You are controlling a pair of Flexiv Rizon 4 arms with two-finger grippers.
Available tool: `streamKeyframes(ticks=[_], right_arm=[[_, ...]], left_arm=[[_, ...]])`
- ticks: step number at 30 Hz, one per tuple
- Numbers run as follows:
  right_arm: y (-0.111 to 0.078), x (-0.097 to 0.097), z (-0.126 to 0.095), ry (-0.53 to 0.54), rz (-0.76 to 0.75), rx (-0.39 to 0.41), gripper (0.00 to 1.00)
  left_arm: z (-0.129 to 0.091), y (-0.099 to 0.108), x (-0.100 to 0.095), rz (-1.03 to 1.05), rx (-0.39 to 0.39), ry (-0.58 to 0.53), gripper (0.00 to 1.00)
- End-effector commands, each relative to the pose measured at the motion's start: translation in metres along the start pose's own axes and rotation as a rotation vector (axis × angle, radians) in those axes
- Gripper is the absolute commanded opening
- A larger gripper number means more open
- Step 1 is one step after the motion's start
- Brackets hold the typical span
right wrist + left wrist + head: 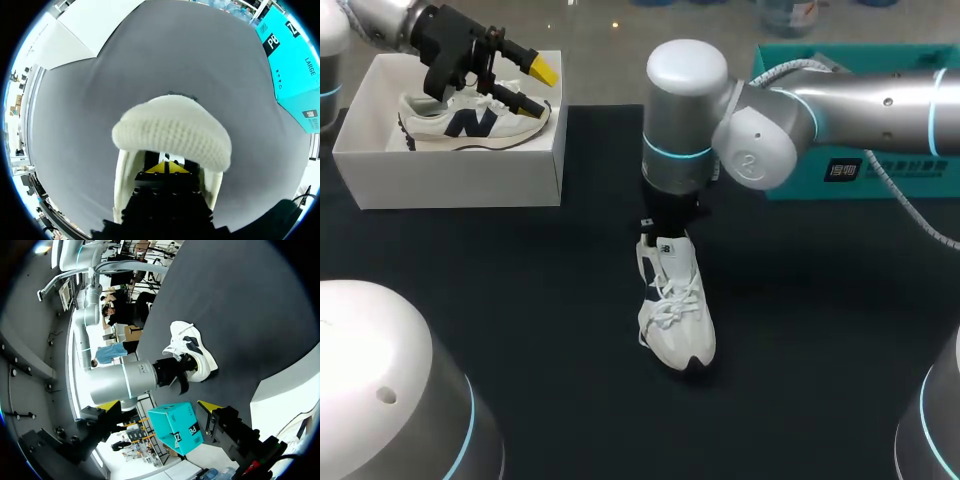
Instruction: Take the shoe out of the shoebox, open the shoe tongue, remove and reinsert the insole, then place the shoe into the shoebox
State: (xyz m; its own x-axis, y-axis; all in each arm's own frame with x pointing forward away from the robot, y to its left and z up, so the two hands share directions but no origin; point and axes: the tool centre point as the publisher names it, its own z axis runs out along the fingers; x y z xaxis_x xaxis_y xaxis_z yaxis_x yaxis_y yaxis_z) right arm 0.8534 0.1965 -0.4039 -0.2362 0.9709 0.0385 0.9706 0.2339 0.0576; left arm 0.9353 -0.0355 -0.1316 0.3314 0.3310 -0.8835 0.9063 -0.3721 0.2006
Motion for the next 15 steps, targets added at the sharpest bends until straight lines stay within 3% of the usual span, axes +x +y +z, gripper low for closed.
streamKeyframes(ticks=[1, 6, 8, 11, 15], right_arm=[[0.001, -0.002, -0.018, -0.018, 0.007, -0.019, 0.00], [0.012, -0.018, -0.013, -0.019, 0.010, -0.013, 0.00], [0.015, -0.021, -0.005, 0.006, 0.012, 0.040, 0.00], [0.012, -0.016, 0.003, 0.057, 0.018, 0.124, 0.00], [0.004, -0.009, 0.000, 0.066, 0.022, 0.138, 0.00]], left_arm=[[0.000, 0.000, 0.000, 0.001, 0.001, 0.002, 1.00], [0.000, 0.000, 0.000, 0.001, 0.001, 0.002, 1.00], [0.000, 0.000, 0.000, 0.001, 0.001, 0.002, 1.00], [0.000, 0.000, 0.000, 0.001, 0.001, 0.002, 1.00], [0.000, 0.000, 0.000, 0.001, 0.001, 0.002, 1.00]])
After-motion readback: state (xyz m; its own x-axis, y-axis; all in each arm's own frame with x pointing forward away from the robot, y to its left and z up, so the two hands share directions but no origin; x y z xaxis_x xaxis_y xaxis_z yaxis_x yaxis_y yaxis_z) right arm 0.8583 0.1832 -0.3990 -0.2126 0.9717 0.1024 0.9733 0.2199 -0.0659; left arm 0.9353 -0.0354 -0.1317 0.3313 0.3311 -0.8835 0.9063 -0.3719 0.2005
